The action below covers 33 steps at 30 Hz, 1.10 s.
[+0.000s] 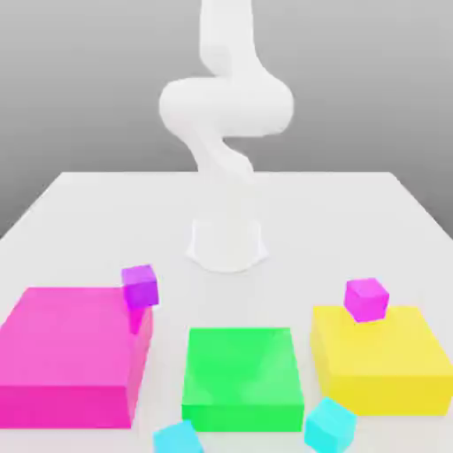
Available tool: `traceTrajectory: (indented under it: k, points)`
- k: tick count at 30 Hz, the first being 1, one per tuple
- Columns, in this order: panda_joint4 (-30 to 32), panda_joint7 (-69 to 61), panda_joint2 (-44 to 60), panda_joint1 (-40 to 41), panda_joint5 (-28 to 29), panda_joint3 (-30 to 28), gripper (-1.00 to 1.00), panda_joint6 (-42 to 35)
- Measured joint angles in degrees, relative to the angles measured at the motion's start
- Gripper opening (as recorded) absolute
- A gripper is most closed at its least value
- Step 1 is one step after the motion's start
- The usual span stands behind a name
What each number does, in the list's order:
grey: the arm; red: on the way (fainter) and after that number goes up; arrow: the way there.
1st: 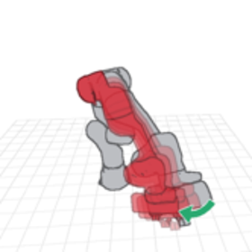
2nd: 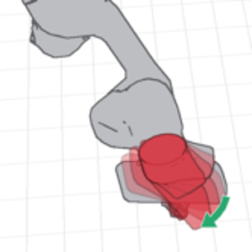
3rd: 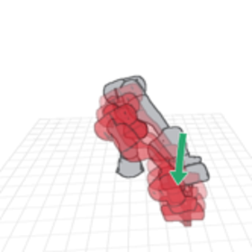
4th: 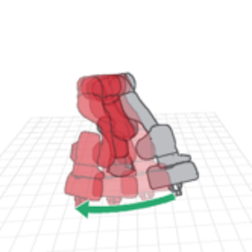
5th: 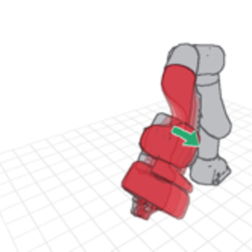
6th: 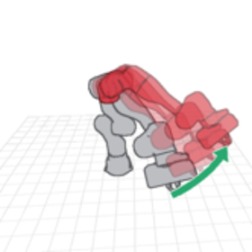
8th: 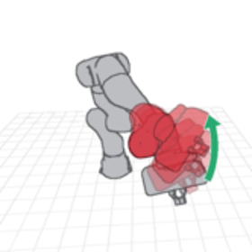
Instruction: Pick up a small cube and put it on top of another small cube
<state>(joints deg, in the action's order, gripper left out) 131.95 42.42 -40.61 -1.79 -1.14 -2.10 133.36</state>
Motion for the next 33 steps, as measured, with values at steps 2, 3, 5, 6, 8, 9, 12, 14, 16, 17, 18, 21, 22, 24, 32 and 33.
traceTrajectory:
  k: [2, 3, 5, 6, 8, 9, 12, 14, 16, 17, 18, 21, 22, 24, 32, 33]
  points:
    - [0.1, -3.0, 4.4, -1.4, -1.1, -1.7, 0.0, 1.3]
    - [0.2, -4.3, 6.5, -2.3, -1.5, -2.7, 0.0, 2.0]
    - [0.3, -7.4, 10.7, -3.1, -2.9, -3.9, 0.0, 3.2]
    - [0.4, -8.9, 12.8, -3.6, -3.5, -4.6, 0.0, 3.9]
    - [0.5, -11.8, 17.0, -4.6, -4.7, -5.9, 0.0, 5.1]
    - [0.6, -13.3, 19.1, -5.0, -5.4, -6.5, 0.0, 5.7]
    - [0.8, -17.8, 25.3, -6.0, -7.4, -8.0, 0.0, 7.6]
    - [0.9, -20.8, 29.5, -6.3, -8.6, -8.6, 0.0, 8.8]
    - [1.0, -23.6, 33.7, -6.5, -9.7, -9.1, 0.0, 10.0]
    - [1.1, -25.0, 35.7, -6.5, -10.2, -9.2, 0.0, 10.7]
    - [1.2, -26.3, 37.8, -6.4, -10.6, -9.3, 0.0, 11.3]
    - [1.4, -29.9, 43.9, -5.9, -11.2, -9.3, 0.0, 13.3]
    - [1.5, -30.9, 45.9, -5.7, -11.2, -9.3, 0.0, 14.0]
    - [1.7, -32.7, 49.8, -5.3, -10.8, -9.2, 0.0, 15.4]
    - [1.0, -37.6, 65.5, -3.1, -9.9, -8.1, 0.0, 23.9]
    - [0.5, -38.2, 67.6, -2.5, -10.6, -7.3, 0.0, 25.5]
